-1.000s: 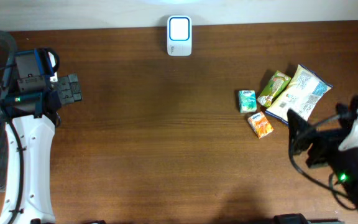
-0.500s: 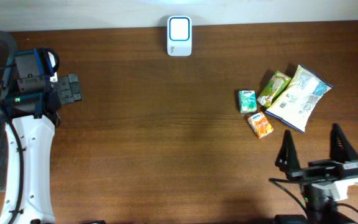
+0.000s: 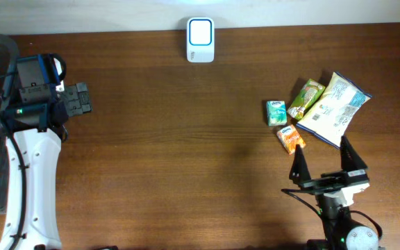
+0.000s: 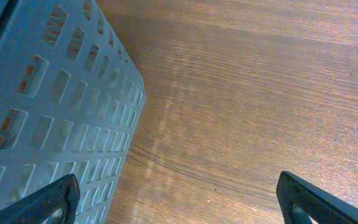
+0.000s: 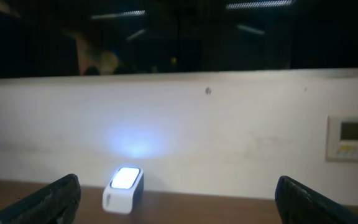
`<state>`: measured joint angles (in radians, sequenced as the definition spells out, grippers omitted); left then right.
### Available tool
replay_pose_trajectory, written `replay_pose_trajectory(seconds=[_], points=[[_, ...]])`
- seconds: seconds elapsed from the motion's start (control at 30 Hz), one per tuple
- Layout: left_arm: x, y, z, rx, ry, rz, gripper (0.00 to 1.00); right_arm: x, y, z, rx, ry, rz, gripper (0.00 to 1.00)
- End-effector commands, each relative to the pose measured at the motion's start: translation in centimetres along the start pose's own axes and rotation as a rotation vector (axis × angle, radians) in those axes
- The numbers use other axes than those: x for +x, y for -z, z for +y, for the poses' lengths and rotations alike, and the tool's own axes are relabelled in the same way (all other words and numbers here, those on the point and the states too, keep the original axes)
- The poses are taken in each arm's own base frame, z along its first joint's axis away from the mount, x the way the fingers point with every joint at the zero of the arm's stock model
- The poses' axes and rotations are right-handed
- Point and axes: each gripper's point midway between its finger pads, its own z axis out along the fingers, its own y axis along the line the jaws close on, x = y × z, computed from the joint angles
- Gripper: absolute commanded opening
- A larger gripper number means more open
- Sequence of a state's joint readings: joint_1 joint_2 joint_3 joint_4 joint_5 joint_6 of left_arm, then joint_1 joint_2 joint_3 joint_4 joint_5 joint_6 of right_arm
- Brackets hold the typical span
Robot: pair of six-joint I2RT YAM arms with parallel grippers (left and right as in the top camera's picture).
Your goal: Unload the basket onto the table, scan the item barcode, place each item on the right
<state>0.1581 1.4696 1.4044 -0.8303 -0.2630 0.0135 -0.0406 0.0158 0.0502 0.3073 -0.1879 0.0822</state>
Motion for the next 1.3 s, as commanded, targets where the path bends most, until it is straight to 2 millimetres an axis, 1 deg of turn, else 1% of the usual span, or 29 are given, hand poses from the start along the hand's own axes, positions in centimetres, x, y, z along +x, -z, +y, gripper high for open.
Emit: replay_pose_trajectory(seconds=[0.0,0.03,0.13,0.3,0.4,0.43,0.47,1.27], points=[[-0.4,0.7,0.4,-0.008,0.017,-0.021,0.99,2.5,0.2,0.6,-0.040,-0.014,0.057,0.99],[-0.4,0.7,0.4,-0.008,0.017,-0.021,0.99,3.2,0.3,0.6,-0.042,-0.022,0.085,0.99],[-0.4,0.7,0.4,-0.008,0.017,-0.021,0.99,4.1,0.4,1.2,-0.063,-0.036,0.122,0.99],[-0.4,0.7,0.4,-0.008,0.017,-0.021,0.99,6.7,0.8,2.0,-0.092,-0.066,0.229,0.99],[-0.4,0.7,0.4,-0.008,0.017,-0.021,0.99,9.1,1.5,2.3,-0.098,-0.087,0.332,0.99],[-0.4,0.7,0.4,-0.008,0.017,-0.021,0.99,10.2,1.9,2.3,-0.094,-0.095,0.382,0.99],[-0.4,0.7,0.4,-0.008,0.018,-0.021,0.99,10.5,2.0,2.3,-0.093,-0.098,0.395,0.99],[-0.4,0.7,0.4,-0.008,0.017,-0.021,0.99,10.5,2.0,2.2,-0.091,-0.097,0.395,0.99]])
